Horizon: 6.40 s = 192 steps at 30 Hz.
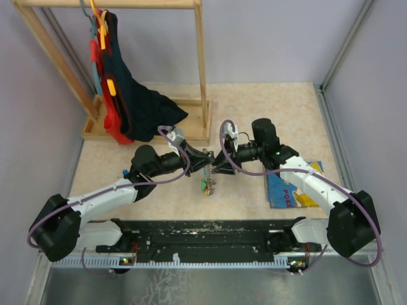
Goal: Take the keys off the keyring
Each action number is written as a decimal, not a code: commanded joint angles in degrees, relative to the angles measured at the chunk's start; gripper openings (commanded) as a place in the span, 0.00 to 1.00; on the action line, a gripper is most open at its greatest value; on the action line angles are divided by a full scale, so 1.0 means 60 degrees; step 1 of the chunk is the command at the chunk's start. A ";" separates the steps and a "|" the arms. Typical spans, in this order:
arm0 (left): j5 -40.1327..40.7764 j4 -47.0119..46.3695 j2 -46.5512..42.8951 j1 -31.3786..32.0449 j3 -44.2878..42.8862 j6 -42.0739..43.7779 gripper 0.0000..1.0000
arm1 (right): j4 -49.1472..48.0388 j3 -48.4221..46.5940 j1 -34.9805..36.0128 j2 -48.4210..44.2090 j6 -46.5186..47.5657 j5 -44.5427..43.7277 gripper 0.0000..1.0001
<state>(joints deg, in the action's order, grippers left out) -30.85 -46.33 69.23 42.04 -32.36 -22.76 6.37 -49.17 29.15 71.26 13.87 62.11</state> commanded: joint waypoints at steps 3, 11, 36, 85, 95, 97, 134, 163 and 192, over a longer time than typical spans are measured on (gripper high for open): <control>0.0007 -0.0672 0.0032 0.0096 -0.0508 -0.0161 0.00 | -0.0316 -0.0194 0.0079 -0.0361 0.0111 -0.0342 0.34; -0.0085 -0.0658 0.0194 0.0141 -0.0611 -0.0162 0.00 | -0.0248 -0.0241 0.0079 -0.0369 0.0153 -0.0505 0.19; 0.0046 -0.0007 0.0018 0.0141 -0.0641 0.0244 0.00 | 0.0226 -0.0467 0.0079 -0.0521 0.0449 -0.0610 0.19; 0.0639 0.2278 -0.0442 -0.0005 0.0017 0.1650 0.00 | 0.0193 -0.0476 -0.0112 -0.0538 0.0363 0.0044 0.00; 0.0802 0.2377 -0.0337 -0.0005 0.0105 0.1480 0.00 | 0.0044 -0.0379 -0.0125 -0.0466 0.0267 -0.0149 0.00; 0.0913 0.2374 -0.0422 -0.0005 0.0116 0.1513 0.00 | 0.0028 -0.0389 -0.0126 -0.0466 0.0228 -0.0141 0.00; 0.1354 0.2800 -0.0802 -0.0005 -0.0265 0.2607 0.00 | -0.0497 -0.0100 -0.0180 -0.0161 -0.0150 0.0096 0.00; 0.1593 0.3220 -0.1307 0.0010 -0.0143 0.2928 0.00 | -0.0485 -0.0010 -0.0375 0.0013 0.0029 0.0079 0.00; 0.0530 0.3402 -0.0801 0.0010 -0.1595 0.2317 0.00 | -0.0164 0.0099 0.0210 -0.0085 0.1068 -0.0406 0.14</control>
<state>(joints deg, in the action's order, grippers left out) -27.00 -23.73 64.12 42.54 -38.79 -8.05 5.91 -47.62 29.61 71.44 18.85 59.61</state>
